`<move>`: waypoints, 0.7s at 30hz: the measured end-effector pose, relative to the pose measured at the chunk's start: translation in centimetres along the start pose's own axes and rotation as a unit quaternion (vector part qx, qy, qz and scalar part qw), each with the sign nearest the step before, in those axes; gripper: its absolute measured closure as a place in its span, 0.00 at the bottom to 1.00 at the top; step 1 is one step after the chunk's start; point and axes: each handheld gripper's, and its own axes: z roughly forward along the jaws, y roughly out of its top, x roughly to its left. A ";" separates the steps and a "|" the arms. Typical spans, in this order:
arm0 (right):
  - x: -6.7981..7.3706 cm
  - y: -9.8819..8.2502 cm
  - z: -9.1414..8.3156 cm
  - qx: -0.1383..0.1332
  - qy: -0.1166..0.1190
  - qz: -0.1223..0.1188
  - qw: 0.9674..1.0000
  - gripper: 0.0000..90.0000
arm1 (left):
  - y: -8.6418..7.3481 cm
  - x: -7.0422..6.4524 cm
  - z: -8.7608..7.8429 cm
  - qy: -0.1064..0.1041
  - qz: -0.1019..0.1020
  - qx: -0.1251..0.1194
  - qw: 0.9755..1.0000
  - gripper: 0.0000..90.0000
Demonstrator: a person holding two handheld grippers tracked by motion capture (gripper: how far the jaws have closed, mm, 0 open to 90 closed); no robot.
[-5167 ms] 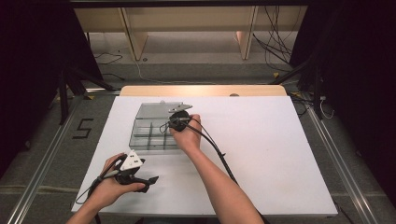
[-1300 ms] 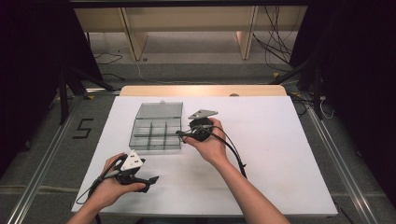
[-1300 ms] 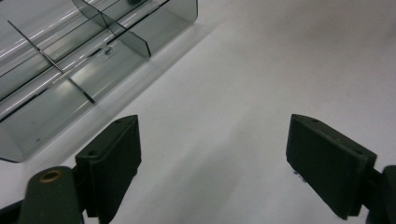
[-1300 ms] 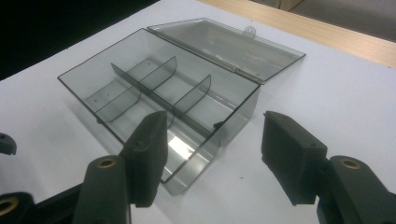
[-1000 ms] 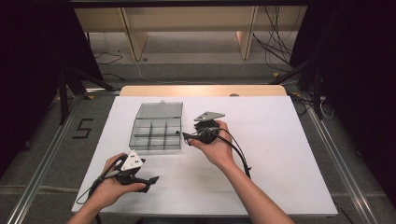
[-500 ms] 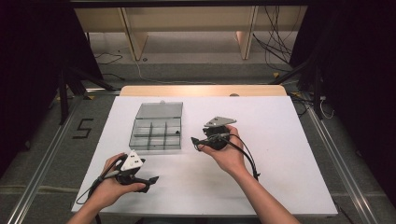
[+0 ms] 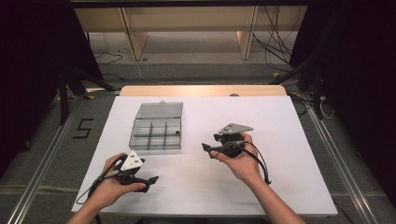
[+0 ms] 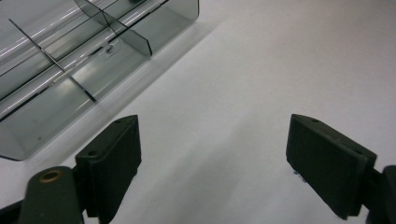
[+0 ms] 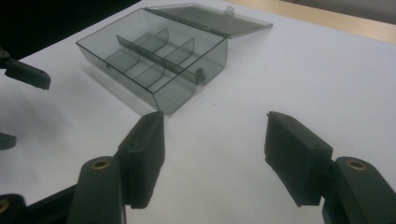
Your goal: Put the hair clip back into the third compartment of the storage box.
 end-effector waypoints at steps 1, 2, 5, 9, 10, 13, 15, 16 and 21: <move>-0.1 -0.1 -0.2 0.001 -0.001 0.001 1.000 0.43 | 0.0 0.0 0.0 0.000 0.000 0.000 1.000 0.20; -0.2 -0.2 -0.5 0.001 -0.001 0.000 1.000 0.43 | 0.0 0.0 0.0 0.000 0.000 0.000 1.000 0.20; -0.5 -0.6 -1.1 -0.002 -0.002 0.000 1.000 0.42 | 0.0 0.0 0.0 0.000 0.000 0.000 1.000 0.20; -1.0 -1.1 -1.9 -0.006 0.000 0.004 1.000 0.42 | 0.0 0.0 0.0 0.000 0.000 0.000 1.000 0.20; -1.1 -1.3 -2.1 -0.009 -0.001 0.005 1.000 0.42 | 0.0 0.0 0.0 0.000 0.000 0.000 1.000 0.20; -1.4 -2.0 -2.7 -0.011 0.001 0.006 1.000 0.42 | 0.0 0.0 0.0 0.000 -0.001 0.000 1.000 0.20; -1.6 -2.5 -3.2 -0.011 0.001 0.008 1.000 0.42 | 0.0 0.0 0.0 0.000 -0.001 0.001 1.000 0.20; -1.8 -2.7 -3.5 -0.014 0.001 0.009 1.000 0.41 | 0.0 0.0 0.0 0.000 0.000 0.001 1.000 0.20; -2.4 -4.4 -4.8 -0.023 -0.002 0.017 1.000 0.40 | 0.0 -0.1 0.0 0.000 0.000 0.001 1.000 0.20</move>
